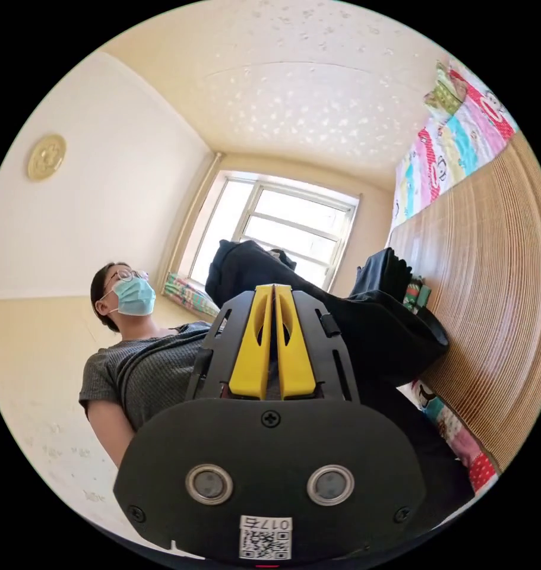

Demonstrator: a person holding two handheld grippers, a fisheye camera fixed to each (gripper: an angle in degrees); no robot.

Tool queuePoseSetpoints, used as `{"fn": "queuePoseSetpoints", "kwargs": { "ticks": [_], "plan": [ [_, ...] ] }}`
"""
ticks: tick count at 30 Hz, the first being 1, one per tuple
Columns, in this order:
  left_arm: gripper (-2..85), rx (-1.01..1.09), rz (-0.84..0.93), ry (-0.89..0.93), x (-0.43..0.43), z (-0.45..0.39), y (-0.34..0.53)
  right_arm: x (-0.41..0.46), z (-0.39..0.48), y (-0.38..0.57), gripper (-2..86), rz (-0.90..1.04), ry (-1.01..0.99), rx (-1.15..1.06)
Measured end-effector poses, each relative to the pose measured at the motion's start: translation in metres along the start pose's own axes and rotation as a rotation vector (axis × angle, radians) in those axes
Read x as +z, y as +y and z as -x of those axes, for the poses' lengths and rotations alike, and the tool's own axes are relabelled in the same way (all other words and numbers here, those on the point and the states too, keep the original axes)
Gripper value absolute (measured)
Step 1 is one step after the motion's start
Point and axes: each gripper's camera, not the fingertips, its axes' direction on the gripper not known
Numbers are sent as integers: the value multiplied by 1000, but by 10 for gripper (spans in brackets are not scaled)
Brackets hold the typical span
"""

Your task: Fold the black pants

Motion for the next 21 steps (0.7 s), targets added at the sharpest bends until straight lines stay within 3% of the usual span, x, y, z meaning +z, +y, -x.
{"fn": "queuePoseSetpoints", "kwargs": {
  "ticks": [6, 9, 11, 13, 18, 20, 21],
  "plan": [
    [-8, 112, 204, -274, 58, -34, 38, 62, 126, 5, 32, 107, 7, -269],
    [-9, 186, 290, -352, 85, -50, 68, 92, 167, 19, 84, 157, 183, -314],
    [-9, 228, 334, -377, 98, -58, 90, 119, 188, 33, 200, 188, 354, -316],
    [-8, 253, 380, -383, 110, -62, 114, 138, 201, 44, 228, 219, 477, -357],
    [-8, 248, 499, -331, 132, -60, 189, 155, 245, 67, 178, 162, 660, -426],
    [-8, 246, 539, -293, 132, -60, 210, 143, 264, 76, 75, 90, 710, -453],
    [-8, 241, 556, -271, 131, -61, 223, 141, 268, 77, 69, 89, 711, -448]
  ]
}}
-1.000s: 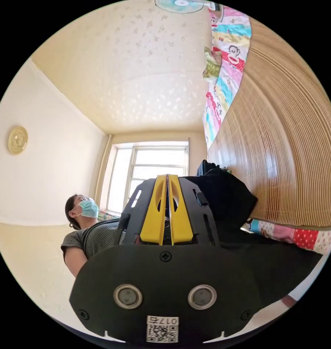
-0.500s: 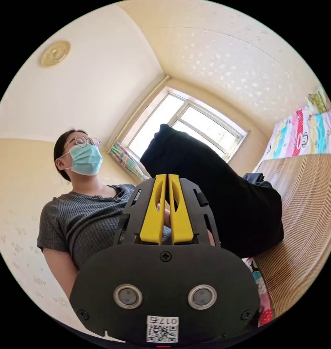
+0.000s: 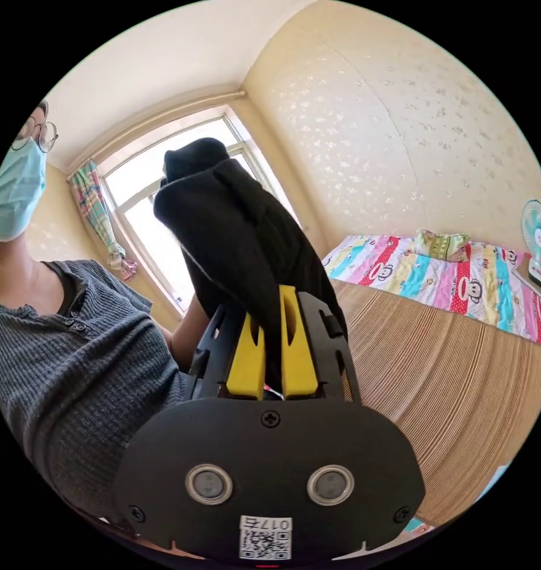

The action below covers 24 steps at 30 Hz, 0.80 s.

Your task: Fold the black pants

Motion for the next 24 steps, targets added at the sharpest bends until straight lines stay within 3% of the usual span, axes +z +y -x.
{"fn": "queuePoseSetpoints", "kwargs": {
  "ticks": [3, 9, 14, 24],
  "plan": [
    [-8, -43, 91, 7, 20, -9, 22, -18, 12, -5, 58, -13, 77, 29],
    [-5, -107, 331, -96, 74, -31, 62, -45, 86, -37, 49, -72, 524, -75],
    [5, -171, 413, -30, 97, -38, 110, -63, 159, -67, 39, -147, 811, -200],
    [91, -483, 512, -153, 105, -24, 219, -83, 255, -105, 39, -250, 996, -238]
  ]
}}
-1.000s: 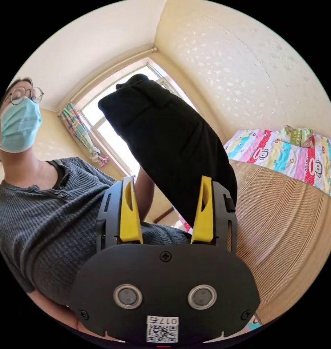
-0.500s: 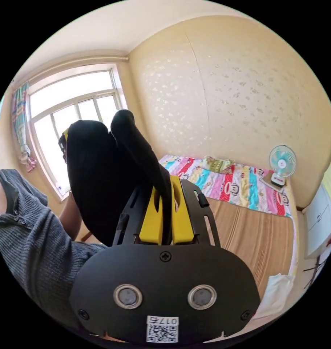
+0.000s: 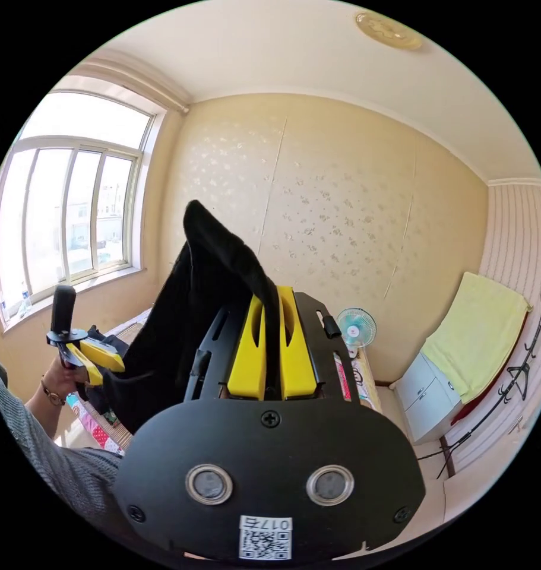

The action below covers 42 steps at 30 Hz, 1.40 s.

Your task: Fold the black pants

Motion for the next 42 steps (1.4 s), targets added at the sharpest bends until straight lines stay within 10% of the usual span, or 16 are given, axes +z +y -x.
{"fn": "queuePoseSetpoints", "kwargs": {
  "ticks": [7, 17, 30, 42],
  "plan": [
    [104, -156, -85, -63, 7, 22, 43, -37, 28, -45, 42, -35, 152, -41],
    [198, -86, 353, -367, 73, 7, 42, -90, 26, -81, 43, -73, 121, -12],
    [55, 28, -351, -458, -85, -69, -63, -101, -28, -75, 38, -96, -56, 25],
    [50, 315, -713, -409, -244, -159, -190, -128, -119, -35, 37, -546, -588, -164]
  ]
}}
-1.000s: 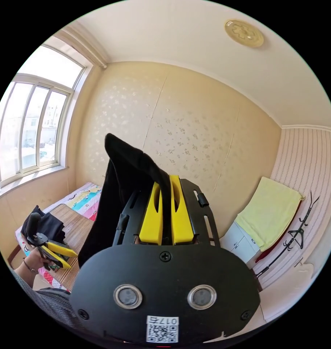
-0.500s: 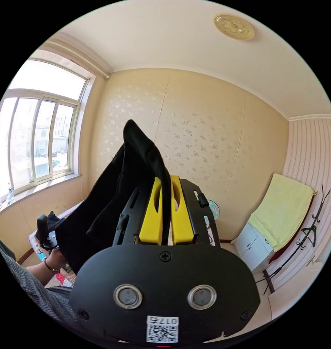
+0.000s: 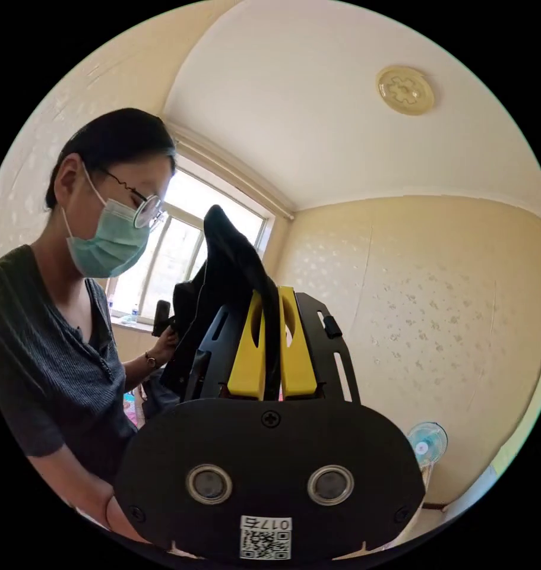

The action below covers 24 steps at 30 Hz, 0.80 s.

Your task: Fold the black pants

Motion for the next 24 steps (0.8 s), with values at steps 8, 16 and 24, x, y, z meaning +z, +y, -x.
{"fn": "queuePoseSetpoints", "kwargs": {
  "ticks": [8, 16, 24],
  "plan": [
    [51, -11, 169, -214, 95, 83, -101, 114, -128, 34, 23, 335, 256, 316],
    [55, -334, 566, -432, 300, 400, -127, 349, -369, 169, 30, 694, 323, 602],
    [79, -589, 1095, -642, 347, 691, -26, 516, -494, 414, 39, 1198, 354, 819]
  ]
}}
